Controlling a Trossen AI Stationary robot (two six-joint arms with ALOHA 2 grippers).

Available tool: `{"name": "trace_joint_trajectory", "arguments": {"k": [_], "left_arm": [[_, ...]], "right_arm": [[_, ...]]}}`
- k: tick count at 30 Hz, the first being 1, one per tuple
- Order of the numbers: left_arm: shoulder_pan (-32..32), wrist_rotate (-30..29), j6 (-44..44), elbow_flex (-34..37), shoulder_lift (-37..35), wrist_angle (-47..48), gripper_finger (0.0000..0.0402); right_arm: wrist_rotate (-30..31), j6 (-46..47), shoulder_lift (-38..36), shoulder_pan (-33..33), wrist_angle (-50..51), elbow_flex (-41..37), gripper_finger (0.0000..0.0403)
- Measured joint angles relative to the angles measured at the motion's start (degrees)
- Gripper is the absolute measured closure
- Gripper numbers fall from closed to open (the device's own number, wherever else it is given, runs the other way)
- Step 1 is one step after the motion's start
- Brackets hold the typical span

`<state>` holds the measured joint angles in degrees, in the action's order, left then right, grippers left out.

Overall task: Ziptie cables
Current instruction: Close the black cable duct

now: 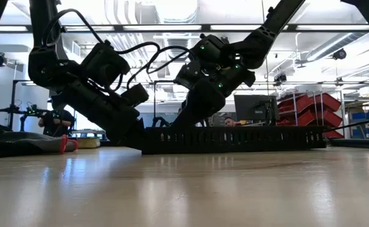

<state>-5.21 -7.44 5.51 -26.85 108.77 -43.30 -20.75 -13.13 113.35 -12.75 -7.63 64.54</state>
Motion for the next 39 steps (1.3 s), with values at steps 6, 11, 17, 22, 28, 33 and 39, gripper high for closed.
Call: {"name": "trace_joint_trajectory", "arguments": {"k": [6,11,17,22,28,33,39], "left_arm": [[0.0,0.0,0.2,0.0,0.0,-0.1,0.0173],[0.0,0.0,0.4,0.0,0.0,-0.1,0.0178],[0.0,0.3,0.6,0.0,0.0,-0.1,0.017],[-0.2,0.6,0.6,0.0,0.0,-0.1,0.0179],[-0.2,0.7,0.6,0.0,0.0,-0.4,0.0173],[-0.2,0.7,0.7,0.0,-0.1,-0.5,0.0178],[-0.2,0.7,0.8,0.0,-0.1,-0.6,0.017]], "right_arm": [[-1.9,-2.3,-0.2,0.0,0.0,0.3,0.0186],[-2.7,-3.3,-0.1,-0.1,0.0,0.5,0.0186],[-3.2,-4.8,-0.1,-0.1,0.5,0.5,0.0186],[-2.0,-4.4,-0.4,0.0,0.9,0.6,0.0186],[1.3,-3.2,-0.1,0.9,-0.9,0.6,0.0186],[-1.2,-3.2,-0.1,0.8,-1.3,0.6,0.0186],[0.2,-3.7,-0.2,0.6,-0.1,0.6,0.0186]]}}
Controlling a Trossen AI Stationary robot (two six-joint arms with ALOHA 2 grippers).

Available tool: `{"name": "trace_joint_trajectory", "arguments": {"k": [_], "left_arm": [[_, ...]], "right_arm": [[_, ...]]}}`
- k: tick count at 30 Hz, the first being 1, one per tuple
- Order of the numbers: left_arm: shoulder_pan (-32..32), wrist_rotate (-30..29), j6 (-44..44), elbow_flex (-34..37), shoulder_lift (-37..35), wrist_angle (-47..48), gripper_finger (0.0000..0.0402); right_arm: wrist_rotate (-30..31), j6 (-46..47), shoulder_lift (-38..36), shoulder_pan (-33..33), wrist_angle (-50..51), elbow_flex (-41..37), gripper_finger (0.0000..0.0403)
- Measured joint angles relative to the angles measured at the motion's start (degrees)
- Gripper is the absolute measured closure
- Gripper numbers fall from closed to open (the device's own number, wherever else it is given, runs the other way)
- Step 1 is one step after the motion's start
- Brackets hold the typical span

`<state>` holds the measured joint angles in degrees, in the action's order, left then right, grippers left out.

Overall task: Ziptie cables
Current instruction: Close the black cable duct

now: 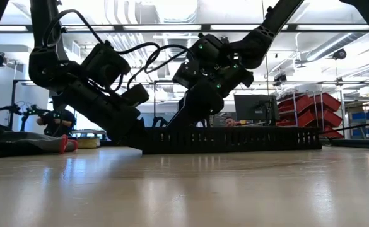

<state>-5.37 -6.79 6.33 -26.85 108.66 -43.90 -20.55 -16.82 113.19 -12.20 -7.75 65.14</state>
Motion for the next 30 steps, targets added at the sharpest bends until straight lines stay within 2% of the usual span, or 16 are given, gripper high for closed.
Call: {"name": "trace_joint_trajectory", "arguments": {"k": [5,8,12,16,20,24,28,30], "left_arm": [[0.0,0.0,0.0,0.0,0.0,-0.1,0.0175],[0.0,0.0,0.1,0.0,0.0,-0.1,0.0169],[0.0,0.4,1.0,0.0,-1.5,0.7,0.0138],[0.0,0.9,1.8,-0.1,-6.2,4.6,0.0111],[0.0,1.1,4.0,0.1,-14.1,15.7,0.0101],[0.0,1.4,6.9,0.0,-25.0,28.2,0.0104],[-0.2,1.4,7.1,-1.1,-37.8,34.3,0.0107],[-0.2,1.3,6.8,-1.8,-43.8,34.6,0.0105]], "right_arm": [[0.3,0.0,-0.1,0.0,0.4,0.0,0.0183],[0.7,1.0,-0.1,-0.1,0.6,0.0,0.0156],[0.6,1.8,-0.5,0.2,2.1,-0.1,0.0112],[0.7,1.6,-2.8,0.3,6.4,0.2,0.0079],[1.0,1.4,-8.2,0.3,11.8,0.2,0.0069],[4.6,0.4,-16.6,0.5,18.8,0.2,0.0077],[10.8,-0.8,-27.2,0.8,24.9,0.2,0.0095],[12.0,-1.0,-32.9,0.6,27.4,0.2,0.0104]]}}
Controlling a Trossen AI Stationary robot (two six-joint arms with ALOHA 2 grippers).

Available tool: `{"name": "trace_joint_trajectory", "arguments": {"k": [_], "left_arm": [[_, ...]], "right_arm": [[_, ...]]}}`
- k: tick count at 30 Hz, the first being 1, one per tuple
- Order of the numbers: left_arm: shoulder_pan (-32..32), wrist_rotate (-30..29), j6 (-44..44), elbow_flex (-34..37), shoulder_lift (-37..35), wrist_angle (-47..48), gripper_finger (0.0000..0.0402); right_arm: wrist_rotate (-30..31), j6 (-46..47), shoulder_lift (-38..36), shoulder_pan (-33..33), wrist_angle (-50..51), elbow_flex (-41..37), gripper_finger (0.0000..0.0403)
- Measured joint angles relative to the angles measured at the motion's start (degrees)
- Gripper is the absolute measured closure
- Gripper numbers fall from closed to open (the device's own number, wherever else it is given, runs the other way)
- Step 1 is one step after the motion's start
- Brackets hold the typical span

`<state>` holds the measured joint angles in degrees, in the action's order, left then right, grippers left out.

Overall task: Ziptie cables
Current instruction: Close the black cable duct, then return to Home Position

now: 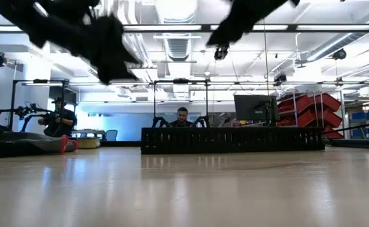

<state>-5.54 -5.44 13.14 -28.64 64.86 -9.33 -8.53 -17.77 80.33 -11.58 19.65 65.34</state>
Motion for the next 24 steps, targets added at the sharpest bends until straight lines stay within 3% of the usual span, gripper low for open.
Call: {"name": "trace_joint_trajectory", "arguments": {"k": [6,13,19,24], "left_arm": [[0.0,0.0,-0.2,-2.6,-14.7,-0.8,0.01],[0.1,0.1,1.5,-7.2,-26.0,3.1,0.0104],[0.1,0.1,0.8,-10.6,-31.8,11.4,0.0101],[0.1,0.1,-6.1,-9.5,-32.9,13.5,0.0098]], "right_arm": [[1.1,5.2,-14.8,-0.3,1.0,0.0,0.0126],[1.1,12.7,-28.6,-0.3,5.1,0.0,0.0139],[1.1,10.8,-38.0,-0.3,14.4,0.0,0.0144],[1.1,12.3,-42.3,-0.3,18.2,-1.1,0.0138]]}}
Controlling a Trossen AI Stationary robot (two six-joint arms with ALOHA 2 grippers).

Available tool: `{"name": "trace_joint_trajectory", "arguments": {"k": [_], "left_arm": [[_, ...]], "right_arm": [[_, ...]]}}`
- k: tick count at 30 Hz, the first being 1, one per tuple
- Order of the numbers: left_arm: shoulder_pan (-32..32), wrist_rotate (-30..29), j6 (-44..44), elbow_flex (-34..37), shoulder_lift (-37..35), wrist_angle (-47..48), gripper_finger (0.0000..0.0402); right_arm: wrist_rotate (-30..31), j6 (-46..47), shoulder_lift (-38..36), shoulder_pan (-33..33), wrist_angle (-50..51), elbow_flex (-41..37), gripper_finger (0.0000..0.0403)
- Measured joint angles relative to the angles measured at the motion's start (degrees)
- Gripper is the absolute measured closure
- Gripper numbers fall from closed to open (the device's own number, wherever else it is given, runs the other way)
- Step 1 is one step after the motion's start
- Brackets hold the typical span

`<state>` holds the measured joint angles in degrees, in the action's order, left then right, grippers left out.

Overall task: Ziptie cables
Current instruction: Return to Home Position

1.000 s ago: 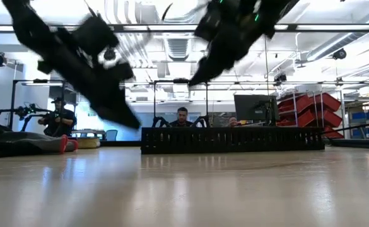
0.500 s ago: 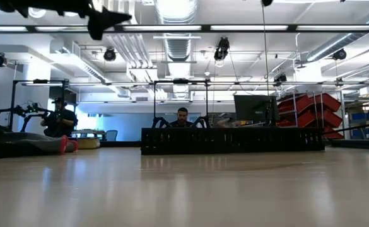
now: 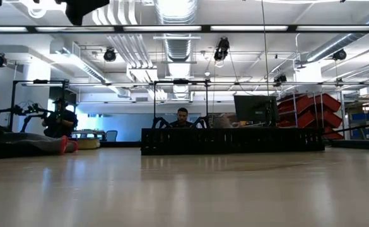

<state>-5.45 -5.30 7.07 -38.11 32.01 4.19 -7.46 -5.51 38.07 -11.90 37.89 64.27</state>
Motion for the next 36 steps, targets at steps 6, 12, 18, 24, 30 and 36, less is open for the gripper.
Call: {"name": "trace_joint_trajectory", "arguments": {"k": [6,12,18,24,30,36], "left_arm": [[0.0,0.0,-1.1,5.9,1.9,-1.8,0.01],[0.0,0.3,1.5,15.9,1.9,-10.8,0.0104],[0.1,4.2,4.1,27.7,0.4,-19.9,0.0105],[0.0,7.8,3.6,32.6,-5.6,-22.3,0.0105],[0.1,8.0,3.0,35.8,-14.5,-19.1,0.0105],[0.3,9.1,5.6,37.5,-23.0,-9.5,0.0105]], "right_arm": [[0.0,0.8,-3.7,0.0,0.3,-5.5,0.0124],[-0.5,3.9,-9.0,0.0,-4.7,-17.4,0.0112],[-0.5,7.2,-16.3,0.0,-13.1,-31.9,0.0102],[-3.2,11.8,-28.6,0.0,-23.1,-40.4,0.0094],[-13.7,9.9,-38.2,0.0,-42.3,-54.8,0.0096],[-9.2,10.4,-34.8,0.0,-50.3,-63.4,0.0104]]}}
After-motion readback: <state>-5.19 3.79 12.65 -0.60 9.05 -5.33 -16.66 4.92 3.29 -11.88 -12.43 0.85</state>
